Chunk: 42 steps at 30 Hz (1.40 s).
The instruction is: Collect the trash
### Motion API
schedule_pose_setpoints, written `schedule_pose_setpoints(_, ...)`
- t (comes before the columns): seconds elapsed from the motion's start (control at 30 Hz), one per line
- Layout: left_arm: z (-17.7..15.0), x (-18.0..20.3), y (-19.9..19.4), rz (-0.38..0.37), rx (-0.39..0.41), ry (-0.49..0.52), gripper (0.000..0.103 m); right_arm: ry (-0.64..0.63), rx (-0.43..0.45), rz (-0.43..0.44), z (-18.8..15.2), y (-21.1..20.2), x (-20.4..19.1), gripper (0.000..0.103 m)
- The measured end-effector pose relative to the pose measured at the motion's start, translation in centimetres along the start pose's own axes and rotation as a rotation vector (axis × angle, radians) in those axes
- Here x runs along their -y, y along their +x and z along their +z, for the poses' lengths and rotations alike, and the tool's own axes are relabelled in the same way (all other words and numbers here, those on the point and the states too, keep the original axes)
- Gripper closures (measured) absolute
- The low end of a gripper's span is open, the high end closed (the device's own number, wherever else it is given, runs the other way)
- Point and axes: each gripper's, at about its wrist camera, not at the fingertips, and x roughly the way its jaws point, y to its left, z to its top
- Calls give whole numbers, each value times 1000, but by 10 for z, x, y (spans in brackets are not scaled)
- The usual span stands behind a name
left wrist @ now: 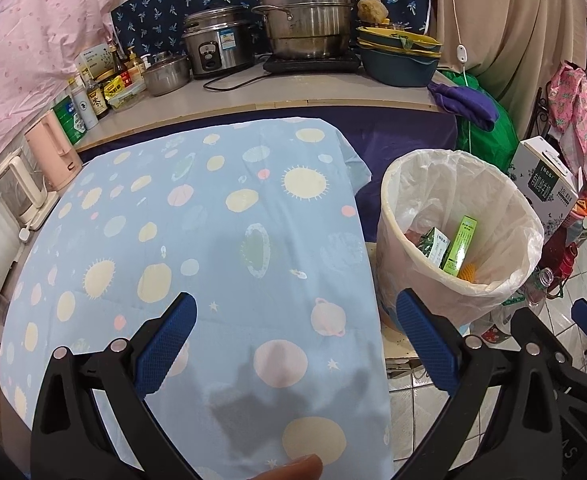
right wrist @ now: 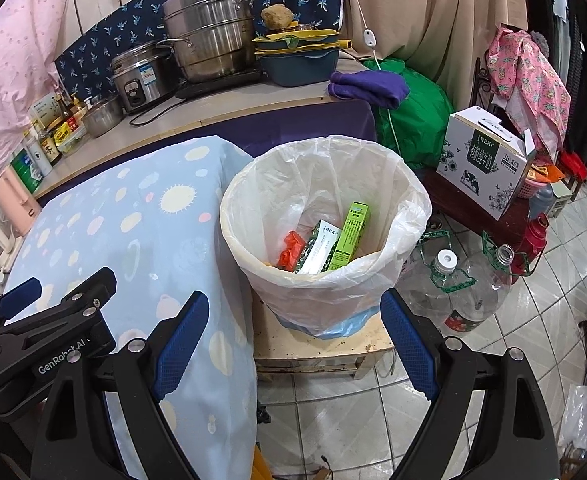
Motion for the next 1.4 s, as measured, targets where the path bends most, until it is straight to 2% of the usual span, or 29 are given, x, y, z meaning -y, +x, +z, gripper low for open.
schedule_pose_setpoints(0.63, 3, 12, 0, -3, 0, 22, 7, 11, 0, -16, 4, -2, 9, 19)
schedule_pose_setpoints(1.4, 39, 28, 6, 7, -30, 73, 7, 36, -32, -29, 33, 5, 14, 19)
